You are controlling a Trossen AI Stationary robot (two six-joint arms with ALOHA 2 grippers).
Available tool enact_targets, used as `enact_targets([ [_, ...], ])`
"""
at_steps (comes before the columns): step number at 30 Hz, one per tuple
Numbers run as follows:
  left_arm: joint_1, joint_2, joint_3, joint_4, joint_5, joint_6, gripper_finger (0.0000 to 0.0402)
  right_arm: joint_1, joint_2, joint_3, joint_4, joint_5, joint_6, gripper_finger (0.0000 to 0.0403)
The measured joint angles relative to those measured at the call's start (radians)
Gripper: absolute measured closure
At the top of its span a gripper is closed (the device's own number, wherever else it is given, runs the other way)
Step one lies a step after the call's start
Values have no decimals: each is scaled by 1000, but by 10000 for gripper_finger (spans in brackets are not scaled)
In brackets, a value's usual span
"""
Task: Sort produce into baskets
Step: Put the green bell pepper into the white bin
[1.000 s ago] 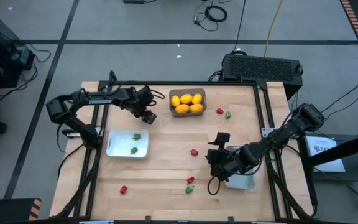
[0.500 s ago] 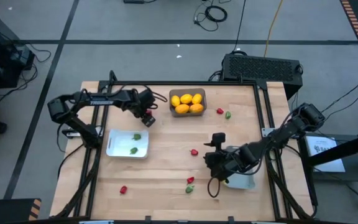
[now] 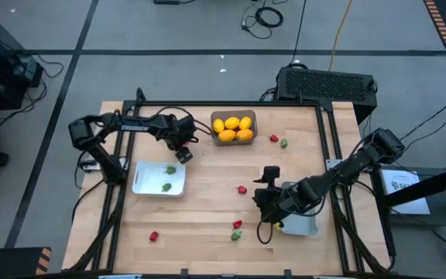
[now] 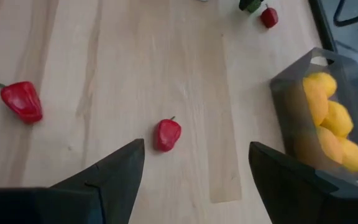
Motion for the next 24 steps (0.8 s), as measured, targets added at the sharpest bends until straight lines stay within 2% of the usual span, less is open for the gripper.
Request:
enact_targets([
  [14,1,15,1,-8,-40,37,177,4,0,0,-1,-16,36,124],
  [17,1,15,1,-14,-41,31,205,4,0,0,-1,-16,36,124],
  [24,2,15,1,-31,-45,31,299,4,0,0,-1,-16,29,124],
])
